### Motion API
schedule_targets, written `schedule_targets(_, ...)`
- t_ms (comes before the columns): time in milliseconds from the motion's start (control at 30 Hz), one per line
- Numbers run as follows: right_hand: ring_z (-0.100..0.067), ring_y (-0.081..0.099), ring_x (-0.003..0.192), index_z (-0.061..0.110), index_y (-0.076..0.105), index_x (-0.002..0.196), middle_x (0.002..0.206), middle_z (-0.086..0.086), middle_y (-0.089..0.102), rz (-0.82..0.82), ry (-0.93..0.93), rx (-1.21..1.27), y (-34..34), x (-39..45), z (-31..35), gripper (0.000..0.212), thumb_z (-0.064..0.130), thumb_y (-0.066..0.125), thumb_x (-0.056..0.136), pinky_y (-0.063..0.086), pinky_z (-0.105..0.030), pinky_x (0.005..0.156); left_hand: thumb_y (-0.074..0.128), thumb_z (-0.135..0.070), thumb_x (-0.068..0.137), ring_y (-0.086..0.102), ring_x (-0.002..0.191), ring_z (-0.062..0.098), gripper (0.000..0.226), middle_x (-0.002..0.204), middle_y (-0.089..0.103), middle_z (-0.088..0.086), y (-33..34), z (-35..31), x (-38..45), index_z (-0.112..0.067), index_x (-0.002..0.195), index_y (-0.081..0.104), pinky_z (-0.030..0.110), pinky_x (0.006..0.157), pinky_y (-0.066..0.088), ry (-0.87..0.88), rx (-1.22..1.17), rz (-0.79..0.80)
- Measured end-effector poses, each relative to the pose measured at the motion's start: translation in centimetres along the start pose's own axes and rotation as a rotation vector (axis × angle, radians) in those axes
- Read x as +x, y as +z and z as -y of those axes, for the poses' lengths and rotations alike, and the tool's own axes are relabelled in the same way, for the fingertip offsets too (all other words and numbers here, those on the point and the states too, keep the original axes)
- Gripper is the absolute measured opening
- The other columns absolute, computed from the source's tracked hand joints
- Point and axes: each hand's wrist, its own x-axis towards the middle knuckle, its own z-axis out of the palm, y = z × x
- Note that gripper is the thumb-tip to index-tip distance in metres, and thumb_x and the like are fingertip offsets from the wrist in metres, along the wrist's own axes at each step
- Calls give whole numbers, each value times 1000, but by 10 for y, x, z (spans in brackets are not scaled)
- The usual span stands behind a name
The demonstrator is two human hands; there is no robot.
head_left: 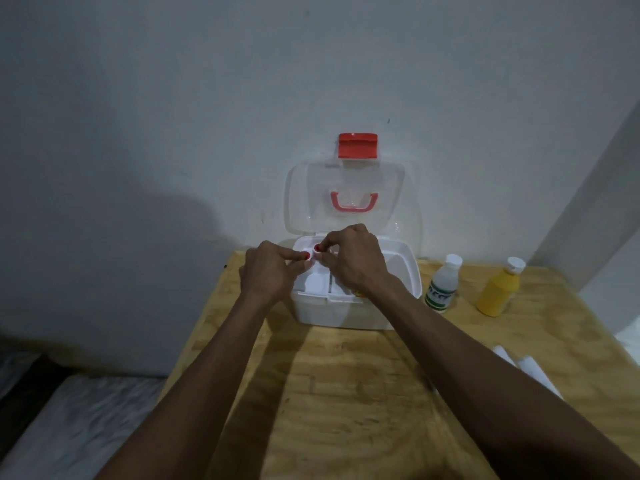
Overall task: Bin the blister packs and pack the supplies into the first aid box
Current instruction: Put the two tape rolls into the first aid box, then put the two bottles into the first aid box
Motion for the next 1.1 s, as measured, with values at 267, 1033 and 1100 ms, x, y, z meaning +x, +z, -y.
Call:
schedule_targets(267, -20, 59, 112, 21, 71, 112, 119, 0, 69, 19, 31, 123, -29, -14, 1, 27, 34, 67, 88, 40, -32, 98, 75, -41, 80, 63, 112, 23, 38, 125, 68, 3, -9, -7, -14, -21, 113, 74, 31, 90, 45, 34, -51, -56)
schedule_targets(1033, -26, 61, 104, 18, 65, 122, 114, -9, 68, -378, 352, 167, -164, -123, -153, 41, 31, 72, 85, 48, -45, 93, 67, -24, 90, 53, 125, 24, 52, 137, 56, 9, 117, -161, -105, -17, 139, 50, 40, 104, 43, 279, -268, -1)
schedule_targets(1100, -27, 60, 110, 20, 64, 124, 119, -8, 67, -366, 376, 187, -157, -120, -160, 42, 34, 72, 85, 47, -47, 95, 65, -24, 91, 50, 128, 26, 52, 140, 53, 9, 132, -167, -104, -16, 140, 48, 38, 107, 41, 250, -264, 11)
